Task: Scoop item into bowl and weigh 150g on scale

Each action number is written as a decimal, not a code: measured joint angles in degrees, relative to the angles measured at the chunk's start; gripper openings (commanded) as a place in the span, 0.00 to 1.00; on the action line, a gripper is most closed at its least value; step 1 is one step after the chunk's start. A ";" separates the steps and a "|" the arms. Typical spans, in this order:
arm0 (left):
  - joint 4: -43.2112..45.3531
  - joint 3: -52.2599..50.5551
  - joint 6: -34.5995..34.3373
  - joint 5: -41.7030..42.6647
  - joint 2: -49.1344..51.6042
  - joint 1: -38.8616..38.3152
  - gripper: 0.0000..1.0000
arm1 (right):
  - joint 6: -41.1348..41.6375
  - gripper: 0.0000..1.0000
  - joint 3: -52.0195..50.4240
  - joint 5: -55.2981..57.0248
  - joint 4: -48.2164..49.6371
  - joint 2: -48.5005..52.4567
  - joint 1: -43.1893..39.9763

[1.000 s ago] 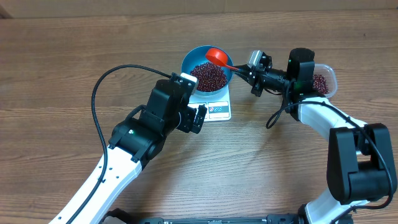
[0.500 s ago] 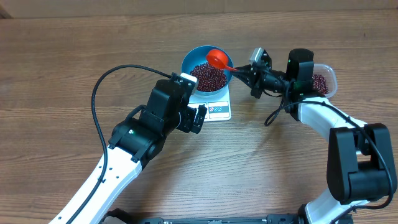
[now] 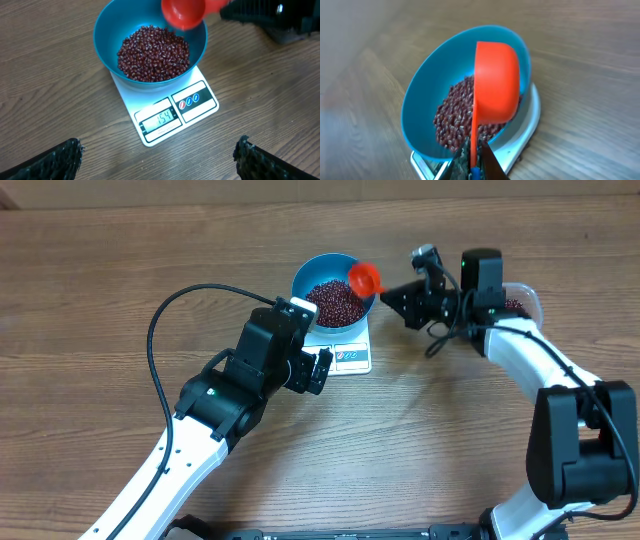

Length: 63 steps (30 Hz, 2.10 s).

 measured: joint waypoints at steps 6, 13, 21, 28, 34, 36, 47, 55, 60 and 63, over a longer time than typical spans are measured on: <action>0.00 -0.02 0.00 0.00 0.00 0.00 0.99 | -2.16 0.04 8.79 2.23 -10.75 -1.75 0.04; 0.00 -0.02 0.02 0.00 0.00 0.00 1.00 | -5.68 0.03 17.62 8.92 -25.07 -2.21 2.97; 0.00 -0.02 0.00 0.00 0.00 0.00 0.99 | -9.51 0.03 23.54 24.94 -32.30 -2.23 11.91; 0.00 -0.02 0.02 0.00 0.00 0.00 1.00 | -10.40 0.04 23.56 32.06 -33.81 -2.23 14.32; 0.00 -0.02 0.00 0.00 0.00 0.00 0.99 | -10.45 0.04 23.56 34.07 -33.59 -0.72 14.29; 0.00 -0.02 0.02 0.00 0.00 0.00 1.00 | -10.45 0.04 23.58 34.12 -33.59 0.31 14.29; 0.00 -0.02 0.02 0.00 0.00 0.00 1.00 | -10.43 0.04 23.56 31.71 -33.38 2.47 14.45; 0.00 0.00 0.02 0.00 0.00 0.00 1.00 | -10.45 0.04 23.56 28.74 -32.81 5.38 14.80; 0.00 -0.02 0.02 0.00 0.00 0.00 1.00 | -10.45 0.04 23.58 28.22 -31.67 7.28 15.76; 0.00 0.00 0.02 0.00 0.00 0.00 0.99 | -10.45 0.04 23.58 27.91 -30.73 8.68 16.15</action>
